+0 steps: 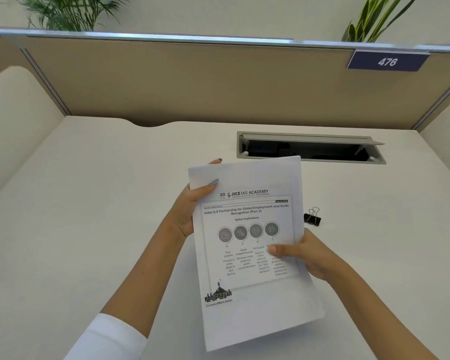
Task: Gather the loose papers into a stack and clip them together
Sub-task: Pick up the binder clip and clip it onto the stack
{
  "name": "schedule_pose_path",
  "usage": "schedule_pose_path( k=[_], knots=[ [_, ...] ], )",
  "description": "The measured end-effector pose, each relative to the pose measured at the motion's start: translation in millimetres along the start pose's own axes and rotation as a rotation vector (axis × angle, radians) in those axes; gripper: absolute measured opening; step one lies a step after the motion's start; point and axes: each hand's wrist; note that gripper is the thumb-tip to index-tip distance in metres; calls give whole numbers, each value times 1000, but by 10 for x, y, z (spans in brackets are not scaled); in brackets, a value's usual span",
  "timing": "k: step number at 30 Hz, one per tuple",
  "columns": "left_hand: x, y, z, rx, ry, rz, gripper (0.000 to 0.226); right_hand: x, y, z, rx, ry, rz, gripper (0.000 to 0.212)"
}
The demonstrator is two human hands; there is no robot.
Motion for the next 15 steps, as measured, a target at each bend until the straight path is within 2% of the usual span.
schedule_pose_path(
  k=[4,6,10,15],
  knots=[
    [-23,21,-89,10,-78,-67,53,-1,-41,52,39,24,-56,52],
    [-18,40,-98,-4,-75,-48,44,14,-49,89,63,33,-45,52],
    [-13,67,-178,-16,-13,62,19,76,-7,172,82,124,170,50],
    [-187,74,-386,18,143,232,16,157,77,267,-40,171,429,29]
  ],
)
Point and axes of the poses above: each hand's wrist, its own y-axis towards the middle knuckle, its own x-axis out of the palm, z = x × y, and after that the axes turned 15 degrees about -y, right-handed
